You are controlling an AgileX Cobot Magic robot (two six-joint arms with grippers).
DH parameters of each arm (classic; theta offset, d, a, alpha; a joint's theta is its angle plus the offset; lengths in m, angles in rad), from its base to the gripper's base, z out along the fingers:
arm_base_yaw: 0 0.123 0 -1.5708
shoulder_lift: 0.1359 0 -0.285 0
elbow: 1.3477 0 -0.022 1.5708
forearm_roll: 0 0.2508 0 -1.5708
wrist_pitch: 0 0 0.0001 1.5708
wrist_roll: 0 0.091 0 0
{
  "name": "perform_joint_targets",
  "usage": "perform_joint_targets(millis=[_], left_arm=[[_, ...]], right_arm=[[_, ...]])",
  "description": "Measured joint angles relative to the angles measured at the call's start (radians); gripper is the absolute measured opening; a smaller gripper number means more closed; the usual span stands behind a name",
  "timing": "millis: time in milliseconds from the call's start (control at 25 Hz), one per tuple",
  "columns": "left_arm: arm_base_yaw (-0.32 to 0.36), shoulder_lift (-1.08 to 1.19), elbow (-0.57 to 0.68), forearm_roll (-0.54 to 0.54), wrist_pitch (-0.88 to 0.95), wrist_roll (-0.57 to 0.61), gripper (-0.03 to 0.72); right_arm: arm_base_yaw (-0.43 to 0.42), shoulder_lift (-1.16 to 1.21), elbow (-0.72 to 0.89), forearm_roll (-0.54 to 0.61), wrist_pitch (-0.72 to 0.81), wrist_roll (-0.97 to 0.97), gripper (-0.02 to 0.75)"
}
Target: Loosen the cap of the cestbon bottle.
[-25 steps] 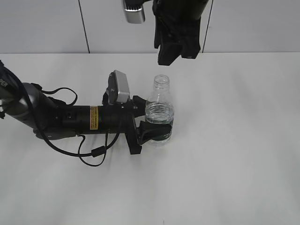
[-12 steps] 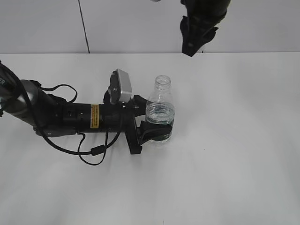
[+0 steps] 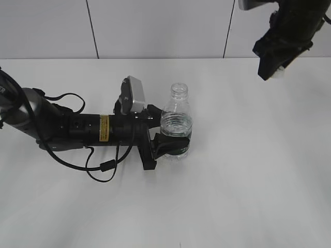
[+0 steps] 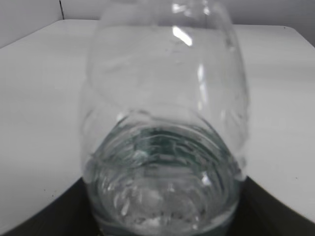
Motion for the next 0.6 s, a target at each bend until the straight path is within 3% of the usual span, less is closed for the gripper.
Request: perform_joint_targets(millis=[600], left_arm=[[0.000, 0.000, 0.000, -0.010, 0.000, -0.001, 0.412]], right_arm=[[-0.012, 0.001, 0.343, 0.006, -0.345, 0.084, 0.294]])
